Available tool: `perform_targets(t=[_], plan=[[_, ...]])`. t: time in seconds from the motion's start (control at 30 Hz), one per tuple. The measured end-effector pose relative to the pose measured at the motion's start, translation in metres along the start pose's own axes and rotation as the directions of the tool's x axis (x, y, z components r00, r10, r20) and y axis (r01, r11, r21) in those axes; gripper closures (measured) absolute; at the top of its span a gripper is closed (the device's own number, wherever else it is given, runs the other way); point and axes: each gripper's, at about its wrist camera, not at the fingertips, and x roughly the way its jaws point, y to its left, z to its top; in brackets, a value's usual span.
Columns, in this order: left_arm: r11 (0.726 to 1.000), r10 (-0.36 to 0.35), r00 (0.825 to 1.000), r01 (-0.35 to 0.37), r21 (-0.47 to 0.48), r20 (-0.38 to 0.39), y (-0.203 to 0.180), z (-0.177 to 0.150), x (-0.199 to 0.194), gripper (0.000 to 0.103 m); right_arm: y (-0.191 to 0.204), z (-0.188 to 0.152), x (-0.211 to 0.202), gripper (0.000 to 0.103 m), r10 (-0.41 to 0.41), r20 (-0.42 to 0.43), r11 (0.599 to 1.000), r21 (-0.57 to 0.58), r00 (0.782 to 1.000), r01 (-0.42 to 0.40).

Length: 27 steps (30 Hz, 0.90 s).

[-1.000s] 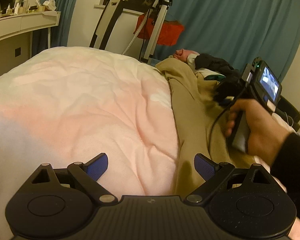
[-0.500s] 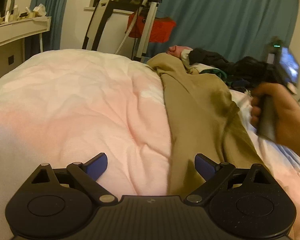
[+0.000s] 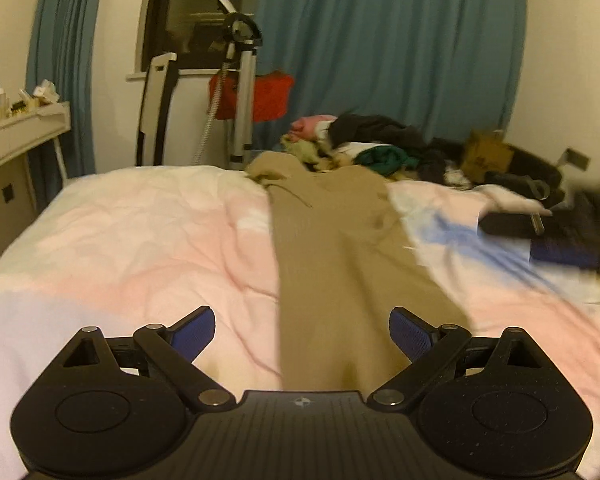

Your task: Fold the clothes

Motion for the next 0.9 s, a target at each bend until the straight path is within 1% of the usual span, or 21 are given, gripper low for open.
perform_targets(t=[0.07,0.2,0.33,0.37,0.4,0.43,0.5,0.53,0.6,0.67,0.73,0.77,0.83,0.87,0.9], plan=[[1.000,-0.002,1.000,0.002,0.021,-0.007,-0.009,-0.006,-0.014,0.008,-0.007,-0.014,-0.017,0.007,-0.016,-0.018,0.999,0.032,1.000,0.017],[0.999,-0.032,0.996,0.029,-0.037,-0.088,-0.001,-0.015,-0.013,0.008,-0.023,-0.039,-0.048,0.007,-0.072,-0.059,0.993,0.093,0.996,0.077],[0.993,-0.070,0.983,0.053,-0.103,-0.169,0.007,-0.023,-0.011,0.007,-0.037,-0.047,-0.053,0.007,-0.106,-0.111,0.974,0.189,0.988,0.126],[0.991,-0.080,0.979,0.058,-0.119,-0.188,0.009,-0.025,-0.011,0.007,-0.040,-0.048,-0.052,0.007,-0.102,-0.125,0.969,0.210,0.987,0.127],[0.989,-0.091,0.974,0.063,-0.136,-0.208,0.011,-0.027,-0.010,0.007,-0.043,-0.050,-0.051,0.007,-0.084,-0.140,0.965,0.234,0.986,0.116],[0.986,-0.101,0.969,0.067,-0.153,-0.227,0.014,-0.029,-0.010,0.007,-0.046,-0.051,-0.051,0.007,-0.044,-0.149,0.962,0.262,0.988,0.083],[0.980,-0.124,0.956,0.075,-0.187,-0.264,0.018,-0.033,-0.009,0.007,-0.048,-0.054,-0.052,0.007,0.046,-0.135,0.952,0.305,0.990,-0.003],[0.976,-0.135,0.950,0.078,-0.204,-0.283,0.020,-0.035,-0.009,0.007,-0.048,-0.055,-0.052,0.007,0.077,-0.132,0.947,0.320,0.988,-0.031],[0.965,-0.155,0.934,0.075,-0.250,-0.322,0.027,-0.039,-0.005,0.007,-0.050,-0.059,-0.049,0.008,0.103,-0.147,0.935,0.352,0.984,-0.046],[0.949,-0.167,0.915,0.048,-0.311,-0.367,0.039,-0.044,0.002,0.008,-0.058,-0.064,-0.043,0.008,0.119,-0.180,0.909,0.415,0.976,-0.035],[0.932,-0.170,0.908,0.022,-0.361,-0.382,0.049,-0.047,0.008,0.012,-0.067,-0.072,-0.037,0.008,0.160,-0.206,0.868,0.495,0.965,-0.038],[0.923,-0.172,0.905,0.009,-0.386,-0.389,0.054,-0.048,0.011,0.013,-0.072,-0.076,-0.034,0.008,0.183,-0.217,0.844,0.535,0.959,-0.040],[0.908,-0.191,0.897,0.007,-0.419,-0.399,0.059,-0.050,0.015,0.014,-0.080,-0.085,-0.028,0.008,0.220,-0.236,0.794,0.607,0.946,-0.033],[0.900,-0.202,0.892,0.006,-0.435,-0.404,0.061,-0.052,0.018,0.016,-0.084,-0.089,-0.026,0.008,0.217,-0.246,0.774,0.633,0.945,-0.013],[0.893,-0.212,0.888,0.006,-0.451,-0.408,0.063,-0.053,0.020,0.018,-0.088,-0.093,-0.026,0.009,0.195,-0.257,0.762,0.647,0.947,0.019]])
